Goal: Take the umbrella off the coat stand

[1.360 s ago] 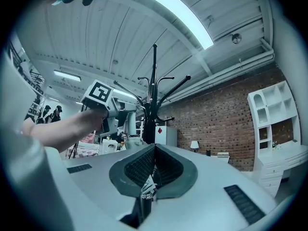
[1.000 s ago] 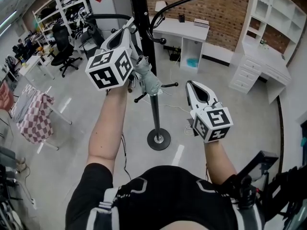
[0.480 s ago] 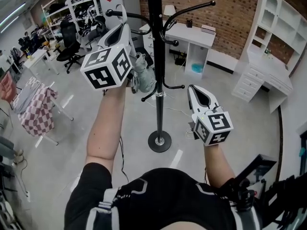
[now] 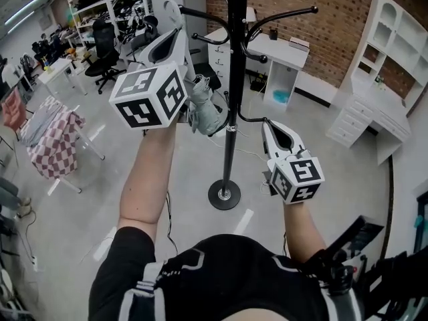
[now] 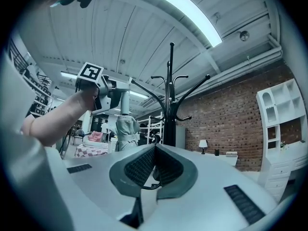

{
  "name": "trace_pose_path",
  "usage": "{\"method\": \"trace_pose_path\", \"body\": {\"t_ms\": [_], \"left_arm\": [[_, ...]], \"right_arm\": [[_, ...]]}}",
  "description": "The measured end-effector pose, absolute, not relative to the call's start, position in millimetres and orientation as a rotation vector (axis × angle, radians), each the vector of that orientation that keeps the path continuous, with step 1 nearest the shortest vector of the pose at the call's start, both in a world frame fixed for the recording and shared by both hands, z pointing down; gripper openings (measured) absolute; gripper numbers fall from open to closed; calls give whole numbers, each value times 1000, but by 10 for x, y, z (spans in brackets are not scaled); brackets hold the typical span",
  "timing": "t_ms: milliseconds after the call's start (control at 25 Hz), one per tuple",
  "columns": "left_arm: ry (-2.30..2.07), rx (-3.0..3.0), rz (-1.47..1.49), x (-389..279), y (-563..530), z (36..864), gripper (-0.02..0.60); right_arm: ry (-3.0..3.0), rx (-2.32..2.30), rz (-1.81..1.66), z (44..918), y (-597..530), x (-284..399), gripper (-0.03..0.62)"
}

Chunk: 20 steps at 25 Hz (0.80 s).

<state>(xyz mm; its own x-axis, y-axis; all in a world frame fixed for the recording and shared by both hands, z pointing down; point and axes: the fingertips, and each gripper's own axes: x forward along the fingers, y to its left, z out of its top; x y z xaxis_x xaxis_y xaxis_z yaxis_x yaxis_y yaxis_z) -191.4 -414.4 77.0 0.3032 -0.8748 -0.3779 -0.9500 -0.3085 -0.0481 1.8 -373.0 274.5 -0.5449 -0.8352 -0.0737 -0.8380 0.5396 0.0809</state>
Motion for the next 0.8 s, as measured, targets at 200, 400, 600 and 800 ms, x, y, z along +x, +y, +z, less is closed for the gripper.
{"method": "trace_pose_path", "body": {"t_ms": [200,400,600,800], "left_arm": [[1613,-2339,399,-1832,-4054,780,14],[1553,-2384,407,-1868,-3860,936,14],[1453,-2454,455,-1810,-3593,1025,14],[1355,-2502,500,-1743,-3354,1124,13]], "right_arm": [[2730,-1486,157,2746,-3714,8,0],[2730,-1500,160,2805,-3640,-113,0],[2726,-1523,177,2799,-3576,-143,0],[2667,-1582,183,2751,-3557,-72,0]]}}
